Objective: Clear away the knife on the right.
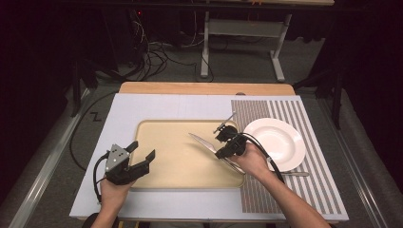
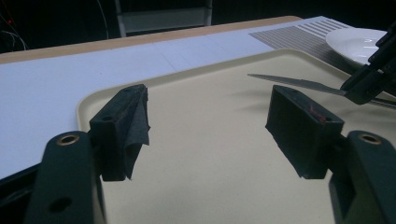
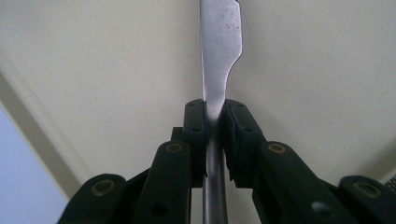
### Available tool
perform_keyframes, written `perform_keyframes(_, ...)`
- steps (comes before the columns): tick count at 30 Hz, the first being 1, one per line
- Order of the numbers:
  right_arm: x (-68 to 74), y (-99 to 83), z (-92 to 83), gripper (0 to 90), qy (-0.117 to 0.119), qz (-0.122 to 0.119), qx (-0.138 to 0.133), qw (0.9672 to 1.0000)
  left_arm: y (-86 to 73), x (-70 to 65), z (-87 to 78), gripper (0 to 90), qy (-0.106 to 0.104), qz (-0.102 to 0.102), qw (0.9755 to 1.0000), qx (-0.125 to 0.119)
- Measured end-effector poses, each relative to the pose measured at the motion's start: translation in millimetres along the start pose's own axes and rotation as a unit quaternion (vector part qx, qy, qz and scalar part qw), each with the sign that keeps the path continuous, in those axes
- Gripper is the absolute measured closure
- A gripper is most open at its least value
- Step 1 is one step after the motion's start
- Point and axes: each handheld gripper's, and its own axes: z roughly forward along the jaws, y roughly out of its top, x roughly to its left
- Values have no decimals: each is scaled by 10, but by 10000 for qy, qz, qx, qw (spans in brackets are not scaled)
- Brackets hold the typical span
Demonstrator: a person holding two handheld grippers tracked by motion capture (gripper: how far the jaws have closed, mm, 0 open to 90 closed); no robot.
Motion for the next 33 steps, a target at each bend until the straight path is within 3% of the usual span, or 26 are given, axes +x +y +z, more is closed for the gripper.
perform_keyframes(5, 8, -11, 56, 807, 71, 122, 17, 9999, 0, 0, 1, 305, 5, 0, 10000, -3)
perform_keyframes(8, 9, -15, 86, 807, 84, 136, -25, 9999, 0, -1, 1, 304, 11, 4, 10000, -5)
perform_keyframes(10, 6, -9, 103, 807, 100, 23, -47, 9999, 0, -1, 2, 304, 13, 9, 10000, -1)
perform_keyframes(12, 31, 0, 122, 807, 129, 90, -60, 9999, 0, -2, 2, 304, 14, 11, 10000, -4)
perform_keyframes(15, 52, 11, 159, 807, 76, -40, -3, 10000, -1, 0, -1, 304, 18, 12, 10000, -4)
perform_keyframes(18, 74, 6, 200, 806, 11, 29, 65, 10000, -1, 1, -4, 304, 21, 8, 10000, -13)
perform_keyframes(31, 75, -29, 207, 794, -222, -209, -121, 9995, -1, -5, -2, 304, 30, 14, 10000, -13)
perform_keyframes(33, 95, -37, 206, 792, -273, -161, -123, 9994, -1, -5, -2, 304, 32, 13, 10000, -10)
